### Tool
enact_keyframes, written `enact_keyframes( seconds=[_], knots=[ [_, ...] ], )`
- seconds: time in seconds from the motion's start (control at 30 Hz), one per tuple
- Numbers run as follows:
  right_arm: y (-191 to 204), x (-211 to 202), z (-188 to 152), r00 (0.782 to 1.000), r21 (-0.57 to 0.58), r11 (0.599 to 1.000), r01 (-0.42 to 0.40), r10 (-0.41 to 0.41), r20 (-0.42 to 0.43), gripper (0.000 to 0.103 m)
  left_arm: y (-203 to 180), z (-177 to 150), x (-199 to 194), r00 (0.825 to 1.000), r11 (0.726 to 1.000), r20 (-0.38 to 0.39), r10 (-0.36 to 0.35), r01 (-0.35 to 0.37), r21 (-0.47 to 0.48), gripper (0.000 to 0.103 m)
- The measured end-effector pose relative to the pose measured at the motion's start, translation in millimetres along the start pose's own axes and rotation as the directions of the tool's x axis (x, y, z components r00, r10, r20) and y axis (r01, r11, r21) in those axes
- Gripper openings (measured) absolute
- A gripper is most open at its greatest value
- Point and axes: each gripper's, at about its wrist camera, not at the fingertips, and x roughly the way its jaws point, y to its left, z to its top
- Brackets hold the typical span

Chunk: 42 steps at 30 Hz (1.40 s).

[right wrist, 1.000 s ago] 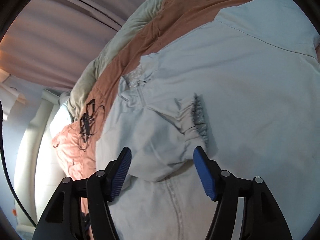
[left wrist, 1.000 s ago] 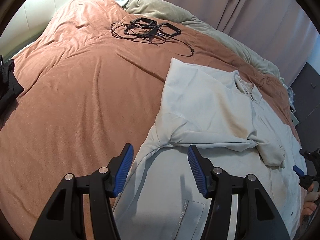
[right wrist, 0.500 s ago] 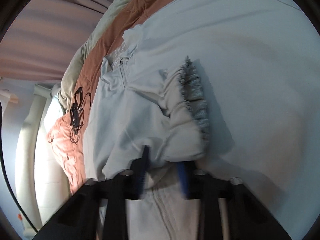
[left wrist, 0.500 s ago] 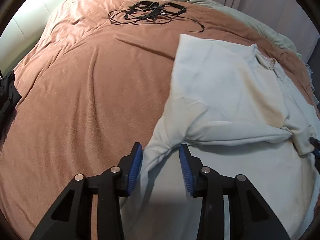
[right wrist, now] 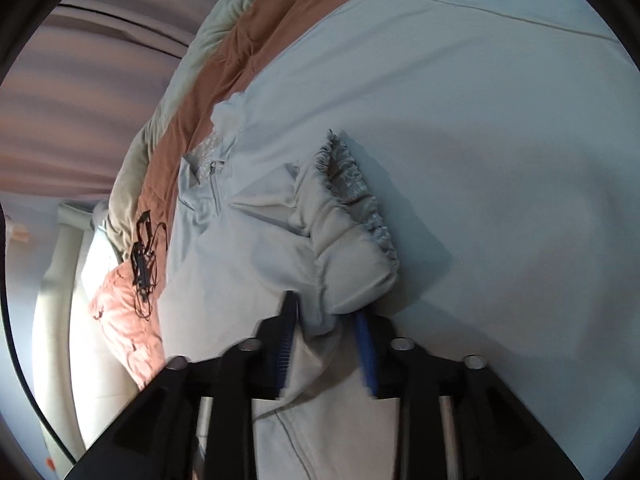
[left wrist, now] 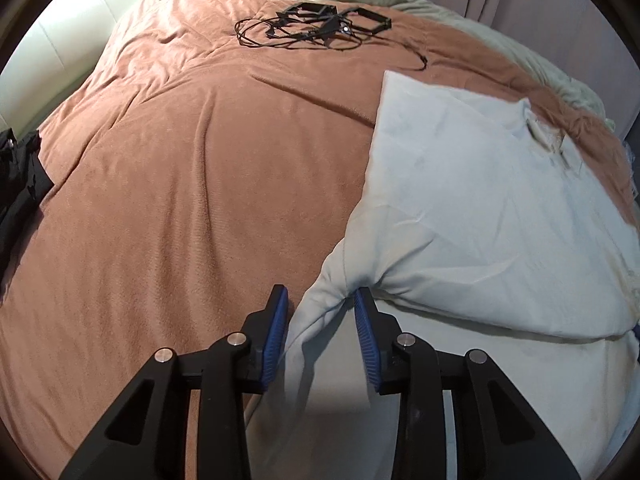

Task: Fold large clothes

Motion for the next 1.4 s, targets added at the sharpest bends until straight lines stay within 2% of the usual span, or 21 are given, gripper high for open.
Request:
enact_keyframes(
  seconds=[0.03,0.1,0.17,0.23,0.3,0.33,0.57,0.77,0.93,1.1,1.2,1.27,1.33,1.4],
  knots=[
    [3,-5,1,1.0,-0.018,1.0,-0.002,0.002,0.016,0.067,0,0,-4,1.0,1.0,0.008,-0.017,0.017,-0.008,0.036],
    [6,-19,5,0.999,-0.057,0.998,0.004,-0.001,0.051,0.072,-1,0,-14,0.998,0.998,0.026,-0.053,0.053,-0.014,0.036],
    [5,-31,9,0.997,-0.08,0.997,0.008,-0.002,0.071,0.072,-4,-1,-21,0.995,0.995,0.04,-0.096,0.097,-0.013,0.036],
    [-4,-44,15,0.996,-0.079,0.997,0.014,-0.007,0.09,0.072,-8,-3,-26,0.991,0.991,0.04,-0.13,0.131,-0.015,0.044],
    [-15,-57,21,0.993,-0.071,0.997,0.036,-0.028,0.115,0.072,-12,-4,-30,0.988,0.989,0.051,-0.148,0.15,-0.017,0.072],
    [-21,-63,25,0.991,-0.067,0.997,0.048,-0.039,0.13,0.072,-15,-5,-33,0.986,0.988,0.067,-0.151,0.152,-0.015,0.075],
    [-70,-112,56,0.969,-0.027,0.996,0.088,-0.079,0.234,0.072,-38,-8,-47,0.973,0.979,0.111,-0.203,0.199,0.045,0.075],
    [-128,-148,86,0.944,0.063,0.993,0.099,-0.114,0.311,0.071,-55,-16,-56,0.969,0.975,0.127,-0.21,0.198,0.105,0.075],
    [-172,-164,110,0.93,0.126,0.989,0.073,-0.114,0.351,0.063,-63,-22,-56,0.975,0.975,0.133,-0.178,0.157,0.157,0.075],
    [-209,-168,129,0.918,0.182,0.981,0.061,-0.127,0.375,0.059,-65,-27,-53,0.98,0.976,0.132,-0.151,0.127,0.177,0.075],
    [-229,-167,139,0.912,0.227,0.974,0.019,-0.11,0.396,0.055,-66,-28,-51,0.981,0.977,0.13,-0.142,0.117,0.181,0.075],
    [-240,-164,144,0.906,0.255,0.967,-0.018,-0.092,0.414,0.047,-67,-28,-49,0.981,0.976,0.121,-0.152,0.13,0.174,0.075],
    [-250,-155,150,0.911,0.275,0.961,-0.04,-0.079,0.405,0.018,-66,-28,-49,0.979,0.975,0.112,-0.172,0.153,0.161,0.075],
    [-255,-151,151,0.914,0.273,0.959,-0.068,-0.05,0.403,0.01,-67,-27,-50,0.978,0.975,0.114,-0.176,0.157,0.159,0.075]
  ],
)
